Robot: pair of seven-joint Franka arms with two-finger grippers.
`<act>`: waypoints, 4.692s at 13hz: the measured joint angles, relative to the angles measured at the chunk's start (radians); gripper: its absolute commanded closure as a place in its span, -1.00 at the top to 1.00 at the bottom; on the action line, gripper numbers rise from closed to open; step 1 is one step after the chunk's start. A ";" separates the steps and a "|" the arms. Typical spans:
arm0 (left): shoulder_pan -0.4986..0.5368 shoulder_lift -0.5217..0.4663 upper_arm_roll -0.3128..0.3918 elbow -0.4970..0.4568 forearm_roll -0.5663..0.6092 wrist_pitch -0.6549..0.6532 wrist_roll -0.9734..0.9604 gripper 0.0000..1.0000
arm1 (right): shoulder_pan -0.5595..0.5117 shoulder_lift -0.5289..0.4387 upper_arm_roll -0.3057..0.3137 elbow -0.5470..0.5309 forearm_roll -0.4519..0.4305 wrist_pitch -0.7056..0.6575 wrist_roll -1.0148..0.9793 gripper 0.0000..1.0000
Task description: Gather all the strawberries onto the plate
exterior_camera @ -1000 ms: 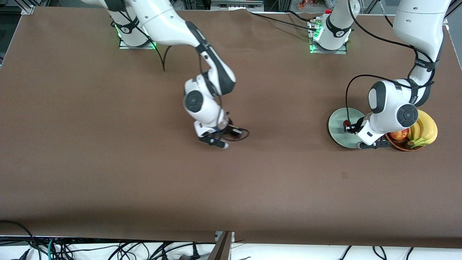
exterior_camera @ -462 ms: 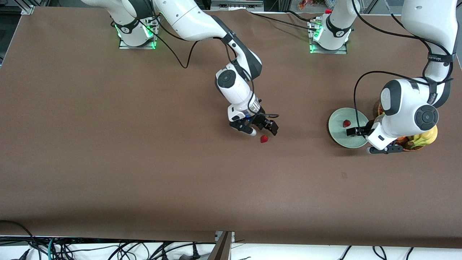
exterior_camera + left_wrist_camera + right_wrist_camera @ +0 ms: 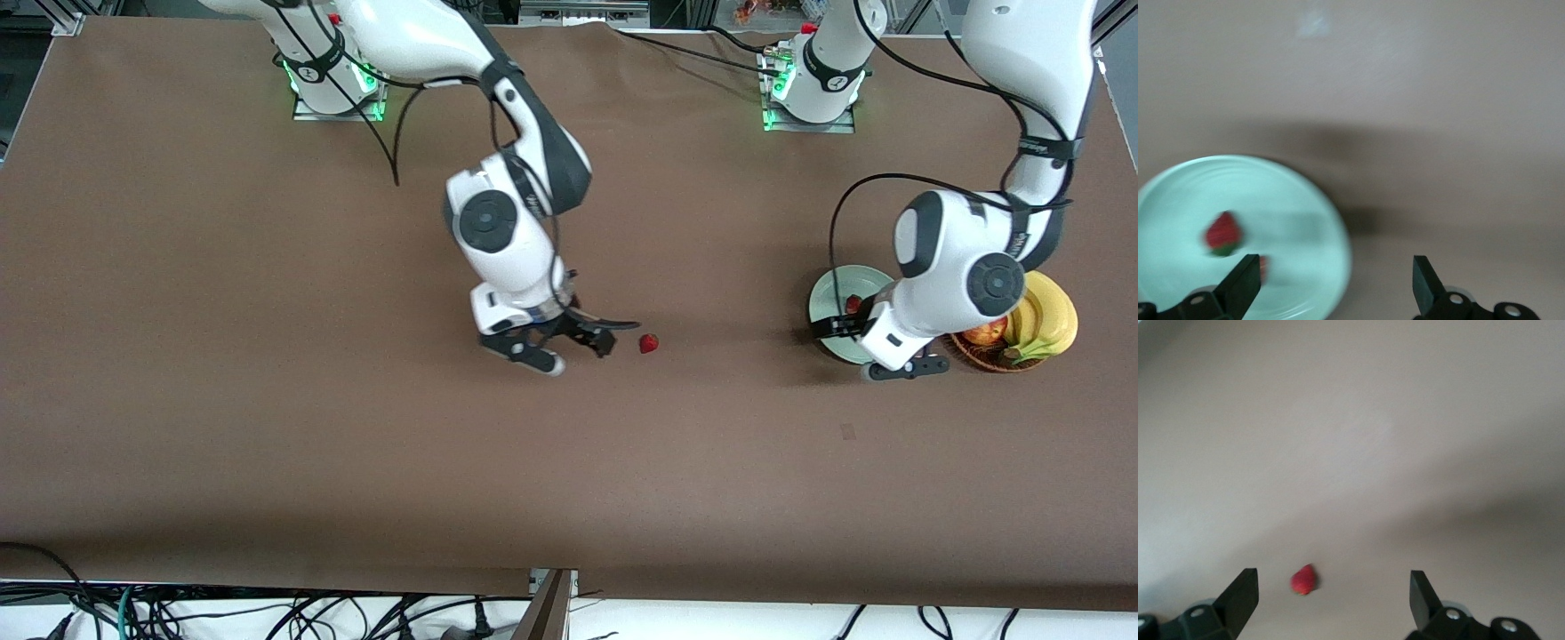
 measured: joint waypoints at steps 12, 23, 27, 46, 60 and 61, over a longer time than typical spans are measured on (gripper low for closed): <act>-0.130 0.320 -0.323 0.247 0.394 0.128 -0.830 1.00 | -0.598 -0.693 0.305 -0.393 -0.426 -0.449 -0.563 1.00; -0.174 0.365 -0.313 0.253 0.394 0.165 -0.869 -0.64 | -0.751 -0.805 0.425 -0.411 -0.544 -0.558 -0.714 1.00; -0.168 0.364 -0.313 0.289 0.394 0.128 -0.874 -0.79 | -0.752 -0.805 0.426 -0.380 -0.554 -0.559 -0.719 1.00; -0.069 -0.001 0.142 -0.188 -0.024 0.066 0.202 0.61 | -0.759 -0.793 0.436 -0.367 -0.578 -0.561 -0.729 1.00; -0.071 -0.301 0.184 -0.002 -0.024 -0.298 0.270 1.00 | -0.762 -0.792 0.439 -0.367 -0.579 -0.561 -0.731 1.00; -0.072 -0.325 0.184 0.018 -0.024 -0.347 0.270 1.00 | -0.762 -0.792 0.440 -0.367 -0.579 -0.561 -0.731 1.00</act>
